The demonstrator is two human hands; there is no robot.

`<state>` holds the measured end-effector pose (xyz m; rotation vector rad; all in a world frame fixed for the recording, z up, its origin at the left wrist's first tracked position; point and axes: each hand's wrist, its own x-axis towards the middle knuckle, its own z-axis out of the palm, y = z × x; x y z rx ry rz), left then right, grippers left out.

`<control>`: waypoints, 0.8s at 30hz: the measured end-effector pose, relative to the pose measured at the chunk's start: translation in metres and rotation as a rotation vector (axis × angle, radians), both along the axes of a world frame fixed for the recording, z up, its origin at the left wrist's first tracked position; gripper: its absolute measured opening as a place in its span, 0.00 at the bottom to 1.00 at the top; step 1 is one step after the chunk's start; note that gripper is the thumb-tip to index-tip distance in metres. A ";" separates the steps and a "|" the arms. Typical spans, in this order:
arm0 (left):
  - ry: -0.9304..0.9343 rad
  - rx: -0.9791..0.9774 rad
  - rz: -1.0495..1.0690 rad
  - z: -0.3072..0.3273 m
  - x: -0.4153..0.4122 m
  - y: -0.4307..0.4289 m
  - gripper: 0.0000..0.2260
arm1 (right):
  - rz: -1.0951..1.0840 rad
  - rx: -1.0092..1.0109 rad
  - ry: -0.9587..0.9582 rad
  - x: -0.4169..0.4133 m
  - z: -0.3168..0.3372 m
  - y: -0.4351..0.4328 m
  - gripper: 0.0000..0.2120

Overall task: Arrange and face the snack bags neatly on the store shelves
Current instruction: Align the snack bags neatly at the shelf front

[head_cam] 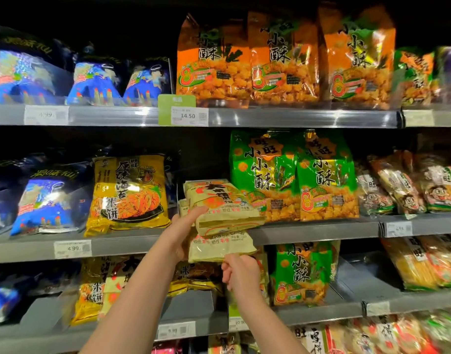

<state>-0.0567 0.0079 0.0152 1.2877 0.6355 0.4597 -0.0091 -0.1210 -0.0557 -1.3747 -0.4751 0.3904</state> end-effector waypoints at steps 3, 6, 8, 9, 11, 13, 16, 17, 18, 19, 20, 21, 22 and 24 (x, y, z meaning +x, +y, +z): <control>-0.118 -0.062 0.036 -0.012 -0.004 -0.016 0.34 | 0.026 0.045 0.022 -0.001 -0.009 -0.011 0.17; -0.220 -0.063 0.049 -0.020 -0.006 -0.037 0.32 | 0.015 0.068 0.073 0.001 -0.019 -0.024 0.16; -0.268 -0.040 0.055 -0.025 -0.009 -0.053 0.31 | 0.019 0.036 0.092 0.001 -0.024 -0.035 0.15; -0.282 -0.023 0.062 -0.028 -0.009 -0.060 0.32 | 0.024 0.023 0.103 0.002 -0.027 -0.041 0.17; -0.307 0.007 0.085 -0.034 -0.011 -0.076 0.32 | 0.040 0.035 0.144 0.004 -0.033 -0.054 0.24; -0.344 0.022 0.116 -0.041 -0.014 -0.093 0.31 | 0.054 0.051 0.194 0.007 -0.037 -0.067 0.25; -0.391 0.017 0.140 -0.053 -0.019 -0.115 0.34 | 0.082 0.191 0.358 0.013 -0.049 -0.090 0.25; -0.396 0.026 0.147 -0.058 -0.021 -0.119 0.35 | 0.113 0.258 0.396 0.015 -0.052 -0.098 0.24; -0.395 0.044 0.152 -0.062 -0.024 -0.124 0.34 | 0.131 0.301 0.418 0.018 -0.055 -0.105 0.24; -0.385 0.059 0.162 -0.066 -0.028 -0.129 0.35 | 0.141 0.324 0.452 0.021 -0.057 -0.112 0.23; -0.377 0.078 0.158 -0.069 -0.032 -0.133 0.36 | 0.139 0.330 0.492 0.025 -0.056 -0.120 0.23; -0.369 0.101 0.138 -0.073 -0.036 -0.137 0.37 | 0.139 0.321 0.532 0.030 -0.057 -0.125 0.23; -0.361 0.120 0.114 -0.078 -0.040 -0.140 0.38 | 0.157 0.302 0.566 0.033 -0.054 -0.131 0.25; -0.337 0.149 0.070 -0.086 -0.048 -0.147 0.40 | 0.257 0.257 0.575 0.041 -0.046 -0.144 0.31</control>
